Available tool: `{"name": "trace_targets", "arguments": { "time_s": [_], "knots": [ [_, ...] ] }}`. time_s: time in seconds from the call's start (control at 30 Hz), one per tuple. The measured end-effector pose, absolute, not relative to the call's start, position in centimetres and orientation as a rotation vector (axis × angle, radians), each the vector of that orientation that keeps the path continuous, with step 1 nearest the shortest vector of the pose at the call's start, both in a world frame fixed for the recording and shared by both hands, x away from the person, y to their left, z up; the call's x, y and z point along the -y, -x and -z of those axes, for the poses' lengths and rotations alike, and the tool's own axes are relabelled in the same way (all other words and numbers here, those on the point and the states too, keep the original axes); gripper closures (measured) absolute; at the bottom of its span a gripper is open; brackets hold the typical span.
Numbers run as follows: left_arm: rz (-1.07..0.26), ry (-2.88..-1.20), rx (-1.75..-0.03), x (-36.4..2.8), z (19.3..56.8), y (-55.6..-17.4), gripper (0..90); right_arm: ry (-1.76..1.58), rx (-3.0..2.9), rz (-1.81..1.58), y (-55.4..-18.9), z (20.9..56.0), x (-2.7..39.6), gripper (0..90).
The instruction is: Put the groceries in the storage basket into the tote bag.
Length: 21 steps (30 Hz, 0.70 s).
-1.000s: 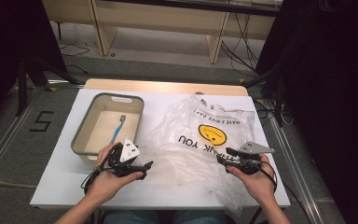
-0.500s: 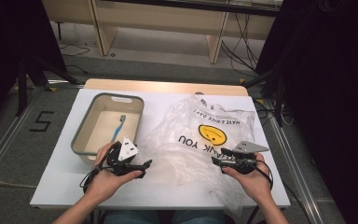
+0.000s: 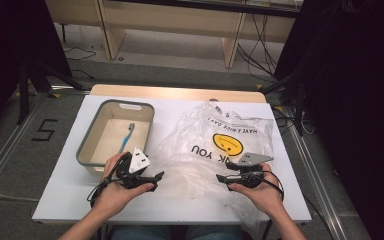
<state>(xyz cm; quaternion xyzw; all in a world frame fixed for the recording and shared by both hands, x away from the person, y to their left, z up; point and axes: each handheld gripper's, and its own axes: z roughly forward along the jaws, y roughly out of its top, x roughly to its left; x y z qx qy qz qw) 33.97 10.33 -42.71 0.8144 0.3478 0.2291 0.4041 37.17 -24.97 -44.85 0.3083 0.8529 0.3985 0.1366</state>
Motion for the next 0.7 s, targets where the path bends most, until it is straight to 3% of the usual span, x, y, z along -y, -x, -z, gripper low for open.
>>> {"name": "trace_targets", "arguments": {
  "time_s": [0.33,0.7],
  "knots": [
    [-0.572,-2.075,-0.866,-9.9,43.0,-33.9,26.3,-0.846,-2.572,-0.988,-38.6,46.1,23.0,44.7],
    [-0.571,-2.088,-0.864,-9.9,43.2,-34.0,26.3,-0.879,-2.590,-0.949,-39.3,46.3,23.0,64.7]
  ]
}}
